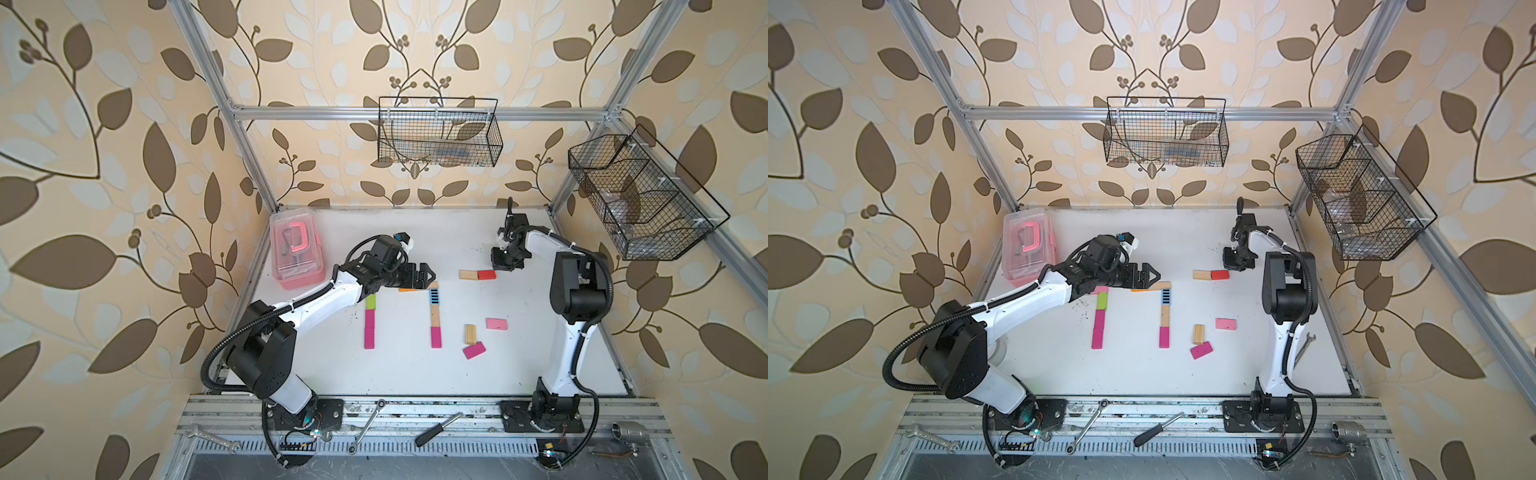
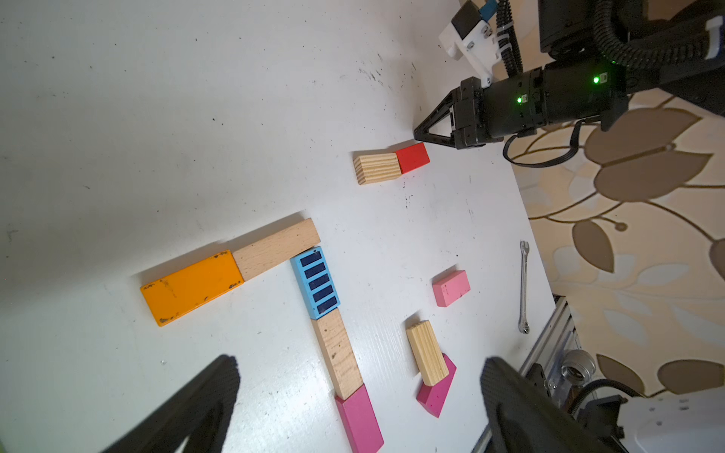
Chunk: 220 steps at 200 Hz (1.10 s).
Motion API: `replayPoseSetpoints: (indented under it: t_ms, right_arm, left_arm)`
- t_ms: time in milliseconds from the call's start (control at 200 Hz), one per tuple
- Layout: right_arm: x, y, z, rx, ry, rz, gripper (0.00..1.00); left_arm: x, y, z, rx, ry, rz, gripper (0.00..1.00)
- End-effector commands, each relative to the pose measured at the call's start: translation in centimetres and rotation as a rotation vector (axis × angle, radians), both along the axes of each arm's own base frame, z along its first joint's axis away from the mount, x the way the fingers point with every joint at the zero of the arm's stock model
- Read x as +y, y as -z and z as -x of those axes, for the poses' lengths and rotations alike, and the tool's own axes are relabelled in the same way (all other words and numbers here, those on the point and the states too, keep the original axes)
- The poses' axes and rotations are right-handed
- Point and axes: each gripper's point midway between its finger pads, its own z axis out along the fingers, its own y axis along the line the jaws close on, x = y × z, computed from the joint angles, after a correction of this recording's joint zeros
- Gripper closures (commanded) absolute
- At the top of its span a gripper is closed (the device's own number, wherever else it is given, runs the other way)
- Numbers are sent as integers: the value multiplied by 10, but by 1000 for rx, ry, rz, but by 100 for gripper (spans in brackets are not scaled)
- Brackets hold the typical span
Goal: Assemble the number 7 with building blocks
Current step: Adjust the building block at the center of the board.
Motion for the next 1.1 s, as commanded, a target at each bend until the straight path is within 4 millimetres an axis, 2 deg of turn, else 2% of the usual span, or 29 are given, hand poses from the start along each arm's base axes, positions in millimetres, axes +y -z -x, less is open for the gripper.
replayPoseSetpoints:
  t_ms: [0,440,910,1095]
  right_arm:
    - [0,7,13,37,-2,2,88]
    - [16,3,11,31,-32,-12,88]
    - [15,-2,11,26,-28,-5,88]
    - [8,-8,11,16,-13,1,88]
  left_arm:
    - [1,-14,3,-46,16,9,1]
    - [1,-14,3,-52,17,5,1]
    - [-1,-15,2,-54,24,7,1]
    - [0,-17,3,-56,27,9,1]
